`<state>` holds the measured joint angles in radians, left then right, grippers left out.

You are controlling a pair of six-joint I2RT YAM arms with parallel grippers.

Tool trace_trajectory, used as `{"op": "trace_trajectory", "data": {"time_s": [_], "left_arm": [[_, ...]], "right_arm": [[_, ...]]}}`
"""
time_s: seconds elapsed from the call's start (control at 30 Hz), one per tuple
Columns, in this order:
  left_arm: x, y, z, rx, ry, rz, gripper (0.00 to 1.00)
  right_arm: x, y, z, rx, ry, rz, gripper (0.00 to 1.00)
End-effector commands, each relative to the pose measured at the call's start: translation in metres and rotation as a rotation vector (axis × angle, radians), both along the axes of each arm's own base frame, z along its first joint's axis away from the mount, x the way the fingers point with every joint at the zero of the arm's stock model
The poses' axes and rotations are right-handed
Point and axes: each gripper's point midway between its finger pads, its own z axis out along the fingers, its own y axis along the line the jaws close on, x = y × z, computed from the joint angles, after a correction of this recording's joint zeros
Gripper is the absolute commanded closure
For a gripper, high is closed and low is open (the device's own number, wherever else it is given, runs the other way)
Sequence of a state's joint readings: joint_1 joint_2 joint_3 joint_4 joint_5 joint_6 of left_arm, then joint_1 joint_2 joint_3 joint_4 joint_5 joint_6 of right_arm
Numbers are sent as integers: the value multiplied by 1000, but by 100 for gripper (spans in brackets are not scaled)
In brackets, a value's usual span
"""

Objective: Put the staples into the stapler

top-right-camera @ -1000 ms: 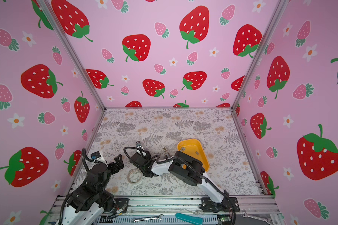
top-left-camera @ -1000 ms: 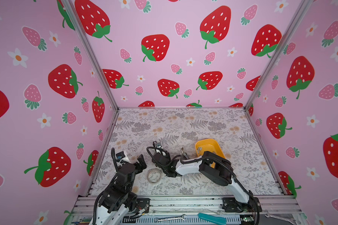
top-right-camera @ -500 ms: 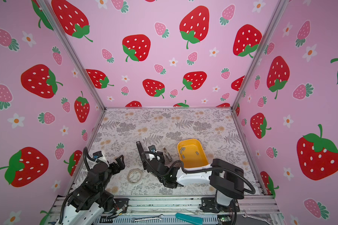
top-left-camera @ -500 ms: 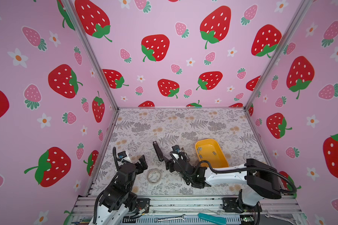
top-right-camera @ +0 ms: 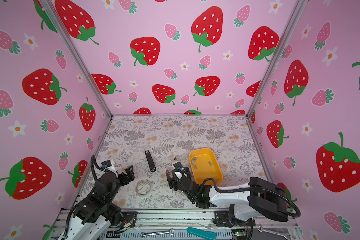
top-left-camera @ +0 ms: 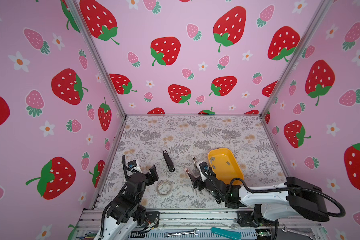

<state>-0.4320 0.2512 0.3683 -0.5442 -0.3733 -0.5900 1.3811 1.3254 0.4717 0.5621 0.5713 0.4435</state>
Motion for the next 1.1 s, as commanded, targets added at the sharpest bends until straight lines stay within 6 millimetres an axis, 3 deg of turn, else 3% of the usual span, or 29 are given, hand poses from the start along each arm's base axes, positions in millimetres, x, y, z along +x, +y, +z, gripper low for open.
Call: {"op": "trace_trajectory", "data": {"time_s": [0.0, 0.23, 0.77, 0.9, 1.07], "left_arm": [[2, -1, -1, 6, -8, -4, 0], [2, -2, -1, 2, -11, -12, 0], [5, -6, -1, 6, -8, -28, 1], [12, -16, 5, 3, -29, -76, 1], [22, -45, 24, -45, -29, -201, 6]], "right_arm": [[-11, 2, -8, -9, 25, 63, 22], [-18, 5, -24, -46, 58, 104, 31], [-18, -3, -45, -139, 90, 72, 33], [-18, -7, -47, -148, 92, 69, 33], [-19, -10, -55, -169, 100, 68, 33]]}}
